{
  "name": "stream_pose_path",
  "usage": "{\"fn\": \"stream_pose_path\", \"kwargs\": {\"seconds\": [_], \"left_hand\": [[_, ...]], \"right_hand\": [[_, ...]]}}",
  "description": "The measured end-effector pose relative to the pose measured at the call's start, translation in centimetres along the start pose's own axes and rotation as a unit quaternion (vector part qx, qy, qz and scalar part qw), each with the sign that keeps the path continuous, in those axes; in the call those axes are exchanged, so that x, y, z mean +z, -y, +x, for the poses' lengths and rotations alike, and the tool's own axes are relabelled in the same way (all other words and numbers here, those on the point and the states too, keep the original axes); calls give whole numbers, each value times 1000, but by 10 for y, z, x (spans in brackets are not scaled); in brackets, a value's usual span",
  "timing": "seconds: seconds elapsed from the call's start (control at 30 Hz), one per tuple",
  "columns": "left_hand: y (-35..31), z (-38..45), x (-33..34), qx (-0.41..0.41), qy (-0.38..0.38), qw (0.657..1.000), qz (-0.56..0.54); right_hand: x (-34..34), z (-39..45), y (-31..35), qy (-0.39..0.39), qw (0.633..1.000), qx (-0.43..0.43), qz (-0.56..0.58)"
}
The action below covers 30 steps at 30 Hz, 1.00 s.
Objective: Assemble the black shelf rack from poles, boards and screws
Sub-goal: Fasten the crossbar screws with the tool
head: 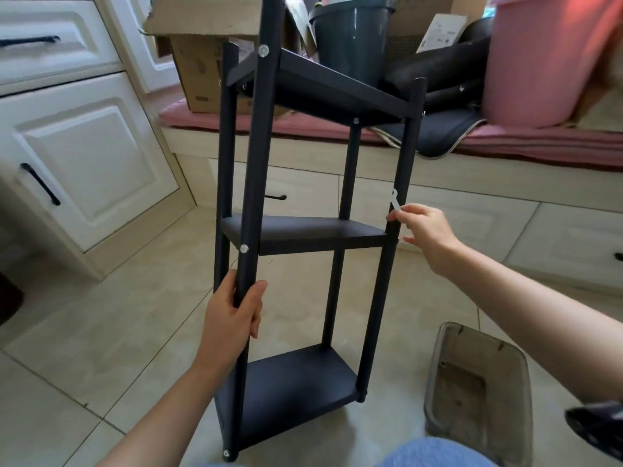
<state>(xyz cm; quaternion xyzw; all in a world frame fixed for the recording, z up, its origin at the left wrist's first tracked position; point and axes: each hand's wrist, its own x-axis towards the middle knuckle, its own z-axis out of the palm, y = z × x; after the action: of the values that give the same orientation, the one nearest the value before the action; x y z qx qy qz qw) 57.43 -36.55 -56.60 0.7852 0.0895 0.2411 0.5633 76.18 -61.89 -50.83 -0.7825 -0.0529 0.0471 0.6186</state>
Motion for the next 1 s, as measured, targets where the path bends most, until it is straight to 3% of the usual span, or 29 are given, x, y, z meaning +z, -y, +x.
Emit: {"fn": "stream_pose_path", "kwargs": {"seconds": [0.17,0.57,0.73,0.87,1.0], "left_hand": [[5,-2,-9,-3,15,999,44],[14,22,-22,-25,-34,990,138],[26,28,-29,-9,-55,983,176],[34,39,-28,10,-111,968,226],[47,44,-27,-21,-133,961,240]], "right_hand": [[-6,7,6,75,994,52,56],[0,-4,-2,-5,986,73,147],[-3,-23,-6,-2,985,45,165],[1,-39,-4,10,993,-7,116],[13,-56,1,6,994,-84,64]]}}
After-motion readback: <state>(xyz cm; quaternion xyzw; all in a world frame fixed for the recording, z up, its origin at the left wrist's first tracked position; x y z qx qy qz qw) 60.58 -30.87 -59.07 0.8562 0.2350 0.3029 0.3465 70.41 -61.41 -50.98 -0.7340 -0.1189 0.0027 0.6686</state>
